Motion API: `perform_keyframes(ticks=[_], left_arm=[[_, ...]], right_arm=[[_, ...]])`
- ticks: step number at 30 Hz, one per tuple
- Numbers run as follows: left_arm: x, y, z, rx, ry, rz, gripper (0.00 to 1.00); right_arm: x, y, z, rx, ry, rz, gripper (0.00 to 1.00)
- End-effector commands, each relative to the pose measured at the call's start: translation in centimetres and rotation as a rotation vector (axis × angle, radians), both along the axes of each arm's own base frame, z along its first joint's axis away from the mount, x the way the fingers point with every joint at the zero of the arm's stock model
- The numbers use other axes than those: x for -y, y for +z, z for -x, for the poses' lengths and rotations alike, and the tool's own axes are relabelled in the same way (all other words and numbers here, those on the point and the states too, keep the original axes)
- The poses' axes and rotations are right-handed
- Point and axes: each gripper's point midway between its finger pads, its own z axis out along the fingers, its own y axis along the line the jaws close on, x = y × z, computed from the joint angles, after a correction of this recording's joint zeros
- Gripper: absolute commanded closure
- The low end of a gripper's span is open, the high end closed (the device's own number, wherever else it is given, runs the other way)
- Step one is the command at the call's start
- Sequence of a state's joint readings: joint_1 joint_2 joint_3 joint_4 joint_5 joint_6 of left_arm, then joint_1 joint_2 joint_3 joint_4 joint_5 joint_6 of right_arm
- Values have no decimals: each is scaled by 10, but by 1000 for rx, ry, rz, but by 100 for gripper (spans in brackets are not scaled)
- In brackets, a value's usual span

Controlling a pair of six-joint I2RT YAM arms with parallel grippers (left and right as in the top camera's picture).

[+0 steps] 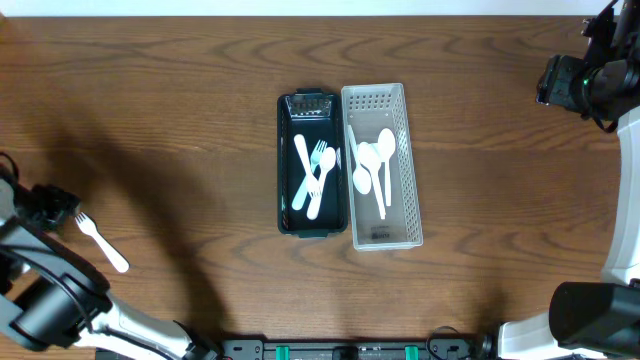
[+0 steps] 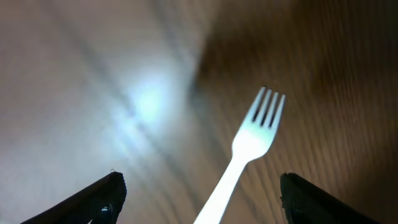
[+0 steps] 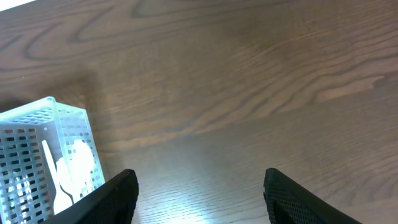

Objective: Pack container
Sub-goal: 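Return the left gripper to the white fork and grasp it, then carry the fork right and drop it into the black tray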

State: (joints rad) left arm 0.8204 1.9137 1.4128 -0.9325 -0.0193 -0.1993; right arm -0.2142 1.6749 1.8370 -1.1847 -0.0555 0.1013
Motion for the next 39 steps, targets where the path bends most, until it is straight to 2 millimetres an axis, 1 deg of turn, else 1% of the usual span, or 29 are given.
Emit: perform_keyframes(ticks=[1, 5, 8, 13, 16, 19, 20, 22, 26, 27, 29, 35, 37, 39], left_arm=[[11, -18, -12, 24, -128, 75, 18], [13, -34, -19, 33, -187, 106, 18], [17, -45, -19, 17, -197, 127, 21], [25, -65, -19, 11, -223, 133, 21], [30, -75, -16, 11, -243, 132, 21], [32, -79, -14, 11, -246, 132, 22], [32, -80, -14, 10, -246, 133, 24], [33, -80, -13, 8, -245, 136, 31], [34, -80, -12, 4, -245, 141, 50], [34, -80, -12, 4, -244, 142, 55], [35, -80, -12, 2, -244, 144, 62], [35, -77, -13, 11, -214, 144, 75], [35, -72, -14, 17, -212, 136, 77], [36, -62, -20, 32, -211, 118, 81]], right_arm=[[5, -1, 1, 0, -1, 3, 32], [5, -1, 1, 0, -1, 3, 32], [5, 0, 1, 0, -1, 3, 32], [5, 0, 1, 0, -1, 3, 32], [5, -1, 1, 0, -1, 3, 33], [5, -1, 1, 0, -1, 3, 32], [5, -1, 1, 0, -1, 3, 32], [5, 0, 1, 0, -1, 3, 32], [5, 0, 1, 0, -1, 3, 33], [5, 0, 1, 0, -1, 3, 33], [5, 0, 0, 2, -1, 4, 32], [6, 1, -1, 9, -1, 5, 33], [6, 1, -1, 9, -1, 5, 33], [6, 1, -2, 11, -1, 6, 33]])
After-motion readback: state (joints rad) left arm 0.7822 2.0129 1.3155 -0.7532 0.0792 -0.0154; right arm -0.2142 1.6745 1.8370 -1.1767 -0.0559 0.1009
